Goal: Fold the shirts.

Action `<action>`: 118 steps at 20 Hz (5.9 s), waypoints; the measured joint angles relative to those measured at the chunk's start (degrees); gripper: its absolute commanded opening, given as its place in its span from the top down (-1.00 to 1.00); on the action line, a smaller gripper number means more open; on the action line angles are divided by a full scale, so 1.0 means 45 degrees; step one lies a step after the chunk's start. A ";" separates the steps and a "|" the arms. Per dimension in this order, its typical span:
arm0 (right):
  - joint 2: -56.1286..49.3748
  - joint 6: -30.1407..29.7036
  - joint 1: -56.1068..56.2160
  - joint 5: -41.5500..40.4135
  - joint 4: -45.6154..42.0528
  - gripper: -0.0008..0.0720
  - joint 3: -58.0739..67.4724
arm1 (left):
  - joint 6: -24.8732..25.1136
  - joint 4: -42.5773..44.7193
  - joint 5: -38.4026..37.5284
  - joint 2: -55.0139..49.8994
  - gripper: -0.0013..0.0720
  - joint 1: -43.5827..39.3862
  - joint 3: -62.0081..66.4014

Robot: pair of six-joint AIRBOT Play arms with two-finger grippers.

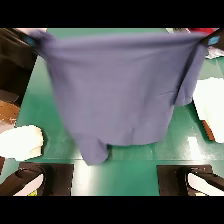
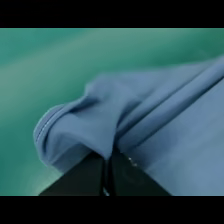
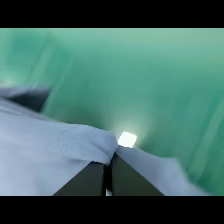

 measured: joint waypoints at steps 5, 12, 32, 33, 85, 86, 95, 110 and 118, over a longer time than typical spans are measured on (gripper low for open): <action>-0.3147 -0.0301 0.0277 -0.1132 -0.0058 0.93 -0.1744 | 0.0078 0.0039 0.1375 -0.3419 0.88 0.0000 -0.1773; -0.5906 -0.0670 0.0709 -0.4031 0.0078 0.72 -0.2395 | 0.0087 0.0170 0.3575 -0.6033 -0.55 0.0024 -0.2166; -0.0214 -0.2730 -0.0622 -0.0748 0.1030 -0.25 -0.7315 | 0.0160 -0.3643 -0.0495 -0.3609 -0.54 0.4881 -0.7519; 0.0165 -0.2764 -0.0631 -0.0792 0.1093 -0.25 -0.7791 | 0.0272 -0.3997 -0.0325 -0.3565 -0.54 0.4920 -0.8068; 0.5717 -0.1404 -0.2657 -0.3521 0.0811 0.93 -0.3653 | 0.0651 -0.5328 0.1098 0.2667 0.88 0.3891 0.1991; 0.5872 -0.1399 -0.2822 -0.3400 0.0821 0.93 -0.2963 | 0.0588 -0.5319 0.1078 0.2749 0.88 0.3905 0.3143; 0.5668 -0.1336 -0.4935 -0.0627 0.0840 0.93 0.2268 | -0.0209 -0.5547 0.1117 0.2943 0.88 0.3925 0.8267; -0.1511 -0.0967 -0.2273 0.0646 0.1277 0.93 -0.2467 | 0.0461 -0.5217 0.0117 -0.2390 0.88 0.3400 -0.0578; -0.5717 -0.1088 -0.1506 -0.2783 0.1399 0.93 -0.1151 | 0.1564 -0.5255 0.4401 -0.5989 0.88 0.2608 -0.0753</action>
